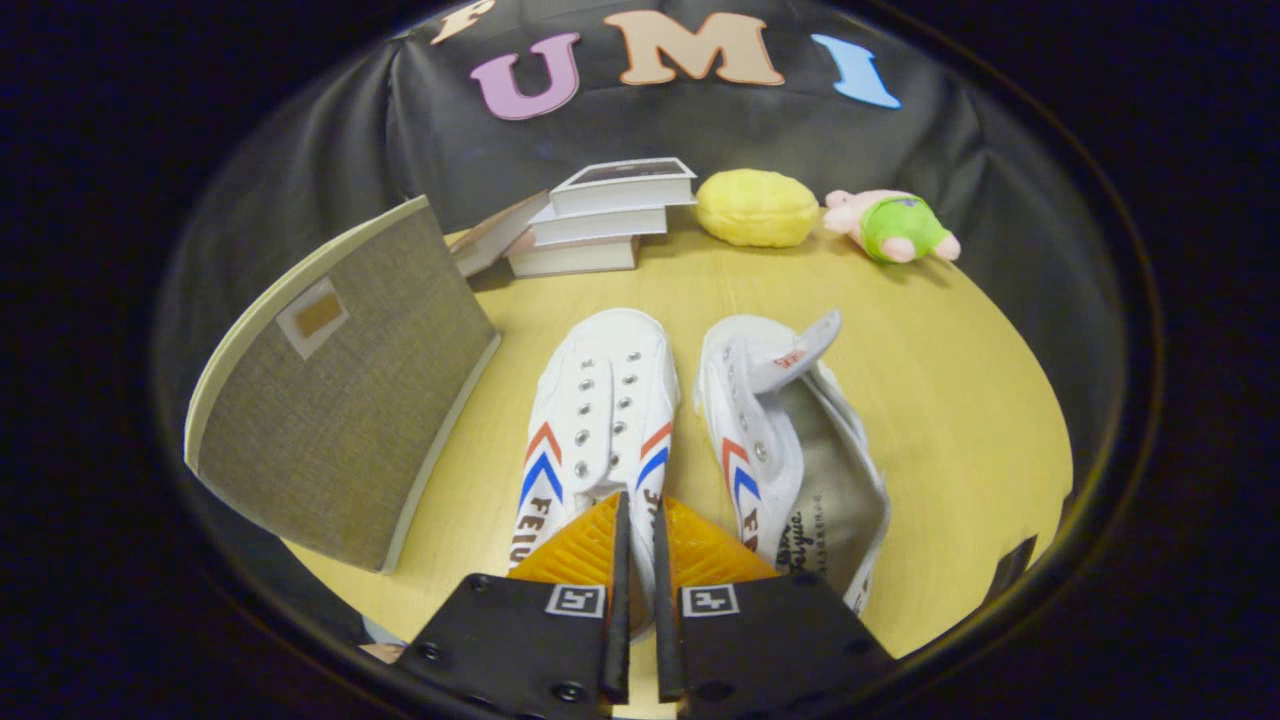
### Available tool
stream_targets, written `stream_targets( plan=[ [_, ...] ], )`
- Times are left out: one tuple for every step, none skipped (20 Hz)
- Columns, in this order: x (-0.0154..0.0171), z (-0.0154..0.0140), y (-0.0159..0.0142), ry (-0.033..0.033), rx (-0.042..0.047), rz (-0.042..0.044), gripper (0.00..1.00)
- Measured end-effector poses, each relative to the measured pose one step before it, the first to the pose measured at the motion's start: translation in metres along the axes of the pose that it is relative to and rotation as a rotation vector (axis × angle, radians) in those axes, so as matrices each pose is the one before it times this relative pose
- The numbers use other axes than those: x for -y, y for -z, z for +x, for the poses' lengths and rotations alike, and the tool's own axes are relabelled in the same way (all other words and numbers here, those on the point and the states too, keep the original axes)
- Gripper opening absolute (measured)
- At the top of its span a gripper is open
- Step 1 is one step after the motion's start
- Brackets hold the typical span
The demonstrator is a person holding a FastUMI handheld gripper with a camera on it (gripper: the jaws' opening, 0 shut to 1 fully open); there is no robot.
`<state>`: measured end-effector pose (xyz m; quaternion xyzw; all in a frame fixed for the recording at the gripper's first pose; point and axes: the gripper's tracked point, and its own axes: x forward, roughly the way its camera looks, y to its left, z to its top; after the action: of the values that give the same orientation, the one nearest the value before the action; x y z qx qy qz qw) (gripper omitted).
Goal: Open the storage box then place both shoes into the box .Put the left shoe in first, then the right shoe, with the right side of both shoes facing outward in a uniform manner.
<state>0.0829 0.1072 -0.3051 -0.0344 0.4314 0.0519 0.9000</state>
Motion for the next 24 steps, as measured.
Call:
stream_targets(
  plan=[
    [0.00198, 0.00373, 0.00135, 0.00286, -0.00602, 0.02485, 0.09],
    [-0.00154, -0.00105, -0.00151, -0.00064, 0.00961, 0.03707, 0.09],
    [0.00020, -0.00100, -0.00101, -0.00718, 0.01777, 0.01175, 0.07],
    [0.00025, -0.00388, -0.00437, -0.01521, 0.03071, 0.00245, 0.05],
    [-0.00148, 0.00158, -0.00019, -0.02097, 0.02910, 0.02908, 0.03],
    [-0.00195, 0.00020, -0.00380, -0.03006, 0.02892, 0.05461, 0.03],
    [-0.00367, 0.00010, -0.00350, -0.03213, 0.02195, 0.06638, 0.03],
    [-0.00851, 0.00015, -0.00505, -0.04716, 0.02185, 0.08437, 0.03],
    [-0.00993, 0.00307, -0.00191, -0.05059, 0.00315, 0.08857, 0.03],
    [-0.00840, 0.00090, 0.00162, -0.04482, -0.01145, 0.07186, 0.03],
    [-0.00649, -0.00048, -0.00035, -0.03139, -0.00340, 0.06018, 0.03],
    [-0.00551, -0.00124, -0.00312, -0.01727, 0.00718, 0.03623, 0.03],
    [-0.00559, -0.00231, -0.00392, -0.01183, 0.01228, 0.01561, 0.03],
    [-0.00792, -0.00335, -0.00635, -0.01546, 0.01709, 0.01332, 0.03],
    [-0.01219, -0.00649, -0.00732, -0.02341, 0.01948, 0.01241, 0.03],
    [-0.01355, -0.00559, -0.00598, -0.03007, 0.01125, 0.00249, 0.03],
    [-0.01501, -0.00893, -0.00765, -0.02552, 0.01198, 0.00395, 0.03],
    [-0.01587, -0.00357, -0.00706, -0.02146, 0.01001, -0.00623, 0.03],
    [-0.01609, -0.00363, -0.00317, -0.01626, 0.00031, -0.01774, 0.03],
    [-0.01687, -0.00158, -0.00227, -0.01139, -0.00322, -0.01776, 0.03],
    [-0.01624, -0.00161, -0.00002, -0.00801, -0.00513, -0.01759, 0.03],
    [-0.01536, 0.00114, -0.00003, -0.00717, -0.01252, -0.01561, 0.03],
    [-0.01615, 0.00305, 0.00310, -0.00840, -0.01375, -0.01168, 0.03],
    [-0.01455, 0.00476, 0.00407, -0.00794, -0.01601, -0.00712, 0.03]
  ],
)
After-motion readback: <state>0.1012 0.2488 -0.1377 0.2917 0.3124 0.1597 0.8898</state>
